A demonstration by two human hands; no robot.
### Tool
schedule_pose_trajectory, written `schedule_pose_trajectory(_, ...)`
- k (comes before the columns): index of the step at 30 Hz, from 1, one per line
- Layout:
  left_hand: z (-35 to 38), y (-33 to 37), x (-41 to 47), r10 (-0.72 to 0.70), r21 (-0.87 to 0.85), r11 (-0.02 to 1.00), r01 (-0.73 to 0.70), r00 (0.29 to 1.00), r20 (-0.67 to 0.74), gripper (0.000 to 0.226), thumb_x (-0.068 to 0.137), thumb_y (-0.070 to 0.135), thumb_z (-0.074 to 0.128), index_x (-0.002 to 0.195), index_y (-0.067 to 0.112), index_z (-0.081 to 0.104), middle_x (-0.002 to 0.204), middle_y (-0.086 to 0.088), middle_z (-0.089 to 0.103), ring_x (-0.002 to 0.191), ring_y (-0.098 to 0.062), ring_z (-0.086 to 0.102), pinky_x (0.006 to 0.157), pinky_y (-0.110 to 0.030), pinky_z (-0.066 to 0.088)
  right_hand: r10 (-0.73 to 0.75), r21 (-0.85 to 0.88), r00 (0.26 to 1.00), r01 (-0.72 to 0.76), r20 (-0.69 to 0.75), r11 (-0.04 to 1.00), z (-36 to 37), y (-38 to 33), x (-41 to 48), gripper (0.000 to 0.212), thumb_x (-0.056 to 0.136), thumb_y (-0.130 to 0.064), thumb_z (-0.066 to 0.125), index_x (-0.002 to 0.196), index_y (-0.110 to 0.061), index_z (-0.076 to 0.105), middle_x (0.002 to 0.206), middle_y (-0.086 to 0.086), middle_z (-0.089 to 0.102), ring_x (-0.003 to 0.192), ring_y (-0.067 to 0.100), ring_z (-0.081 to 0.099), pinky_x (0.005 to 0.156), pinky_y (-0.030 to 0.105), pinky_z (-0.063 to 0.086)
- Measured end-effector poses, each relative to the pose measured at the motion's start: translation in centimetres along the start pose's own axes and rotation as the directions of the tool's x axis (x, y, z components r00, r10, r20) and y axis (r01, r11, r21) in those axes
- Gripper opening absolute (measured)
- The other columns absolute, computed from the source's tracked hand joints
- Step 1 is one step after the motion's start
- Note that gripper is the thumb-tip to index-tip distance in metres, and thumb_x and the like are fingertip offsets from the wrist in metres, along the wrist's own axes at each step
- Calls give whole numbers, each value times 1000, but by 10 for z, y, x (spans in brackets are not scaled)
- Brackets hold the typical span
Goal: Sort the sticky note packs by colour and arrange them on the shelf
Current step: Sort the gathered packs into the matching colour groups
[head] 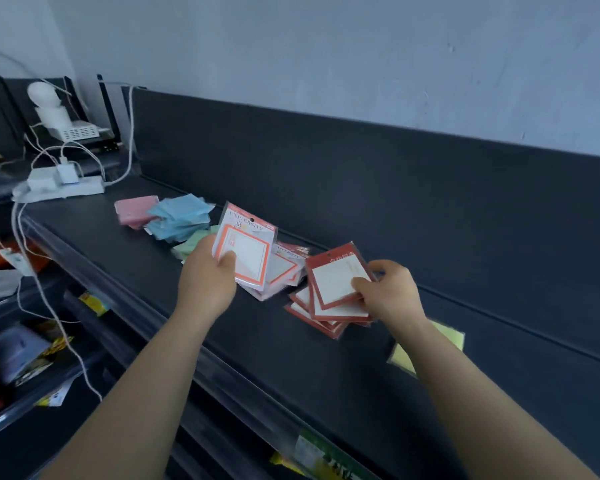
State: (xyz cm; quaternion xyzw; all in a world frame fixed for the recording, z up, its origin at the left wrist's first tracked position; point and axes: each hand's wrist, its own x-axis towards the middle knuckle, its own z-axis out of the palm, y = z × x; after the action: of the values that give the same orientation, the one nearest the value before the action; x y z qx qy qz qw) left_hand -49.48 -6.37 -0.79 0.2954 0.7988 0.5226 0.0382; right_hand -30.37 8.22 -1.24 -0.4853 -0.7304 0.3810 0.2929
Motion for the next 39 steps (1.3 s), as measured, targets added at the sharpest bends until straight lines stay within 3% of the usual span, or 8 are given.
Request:
schedule_pose_trajectory(3,5,-3,21,54,48,997,-58,996,71,29,98,14,45,125,15,55,117,-1,61,102,-22,58,82,-38,50,-16,-251,1000,10,-24,968,2,-1,-4,11,86,-30,59,91,-22,55,77,-9,59,74,17,61,63,29,49)
schedule_pose_trajectory(5,11,-6,34,75,104,991,-90,987,143,25,98,15,47,121,12,55,116,-4,62,98,-21,57,78,-33,43,-10,-362,999,-3,-32,932,3,-2,-10,16,85,-38,58,80,-23,55,71,-10,59,67,14,59,54,25,42)
schedule_pose_trajectory(10,26,-13,54,127,293,937,-191,966,224,18,96,20,50,105,4,54,104,-14,63,83,-26,53,67,-34,37,-48,-635,990,-50,-135,771,9,-8,-17,37,82,-53,52,69,-19,50,68,-4,56,66,21,54,52,27,33)
schedule_pose_trajectory(15,29,-19,57,288,522,759,-390,919,268,32,93,25,57,114,2,55,110,-19,59,102,-36,52,81,-41,40,-102,-784,982,-63,-159,617,14,-17,-26,45,84,-56,46,60,-18,39,62,-4,45,66,23,49,59,28,35)
schedule_pose_trajectory(18,27,-21,56,348,553,691,-465,885,308,25,93,26,54,109,6,58,107,-15,61,99,-34,51,77,-39,38,-131,-808,977,-62,-170,585,15,-21,-30,44,85,-54,48,60,-17,40,64,-4,45,67,23,50,59,28,33)
schedule_pose_trajectory(24,28,-4,43,516,336,705,-624,777,361,25,92,20,54,111,11,67,102,-10,66,91,-33,57,77,-39,42,-257,-737,937,0,-236,676,7,-13,-43,29,93,-38,47,105,-15,60,100,0,61,96,24,58,68,29,36)
schedule_pose_trajectory(31,50,37,-12,600,80,722,-687,680,422,31,96,26,50,123,19,64,117,2,66,109,-21,56,90,-33,44,-262,-707,891,-87,-371,702,-31,9,-76,30,95,-29,47,114,-11,59,116,0,63,104,24,57,78,31,44)
schedule_pose_trajectory(39,95,86,-94,652,-37,678,-734,577,491,30,97,28,50,121,20,65,118,5,65,110,-20,54,89,-31,43,-192,-682,874,-194,-447,705,-110,51,-131,31,95,-30,48,116,-9,59,116,1,63,106,24,58,81,33,48)
